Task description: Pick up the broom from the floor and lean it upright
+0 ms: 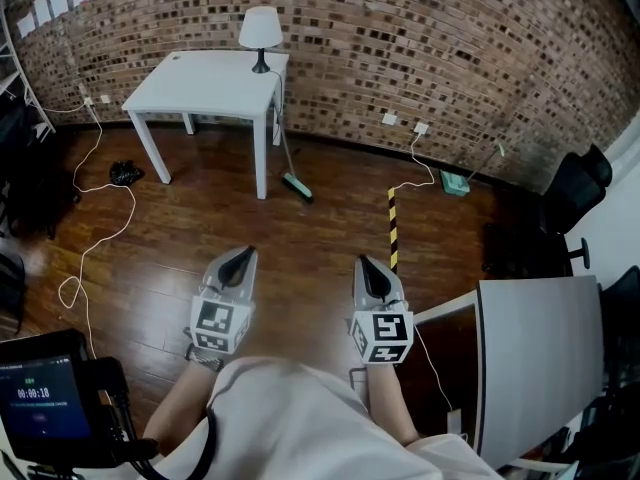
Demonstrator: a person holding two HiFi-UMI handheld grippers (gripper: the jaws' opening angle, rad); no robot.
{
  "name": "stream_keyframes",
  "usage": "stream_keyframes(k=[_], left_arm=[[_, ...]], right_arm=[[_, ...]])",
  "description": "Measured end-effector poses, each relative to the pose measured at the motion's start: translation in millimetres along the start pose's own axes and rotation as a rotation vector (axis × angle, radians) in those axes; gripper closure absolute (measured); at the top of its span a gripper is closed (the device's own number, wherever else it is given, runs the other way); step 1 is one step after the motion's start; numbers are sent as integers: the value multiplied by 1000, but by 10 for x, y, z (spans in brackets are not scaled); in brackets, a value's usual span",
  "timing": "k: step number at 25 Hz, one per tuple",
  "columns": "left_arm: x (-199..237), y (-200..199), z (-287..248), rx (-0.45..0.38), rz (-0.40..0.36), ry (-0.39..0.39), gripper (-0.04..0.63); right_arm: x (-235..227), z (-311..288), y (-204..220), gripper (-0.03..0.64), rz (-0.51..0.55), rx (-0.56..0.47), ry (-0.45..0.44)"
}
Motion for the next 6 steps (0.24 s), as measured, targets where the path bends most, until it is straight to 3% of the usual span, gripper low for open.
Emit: stream_keyframes(k=[6], left_arm=[[26, 13, -19, 10, 1, 1, 595]], right_arm=[[18, -35, 32, 604, -4, 14, -3]])
Point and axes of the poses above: the fingertips, and each gripper's own axes: z backward along the fingers, x to its left, y out of its underside, the point moved 7 cm from there along z, backward along the fingers, and after that the axes turned 3 degrees about -x, right-handed, at the moved point
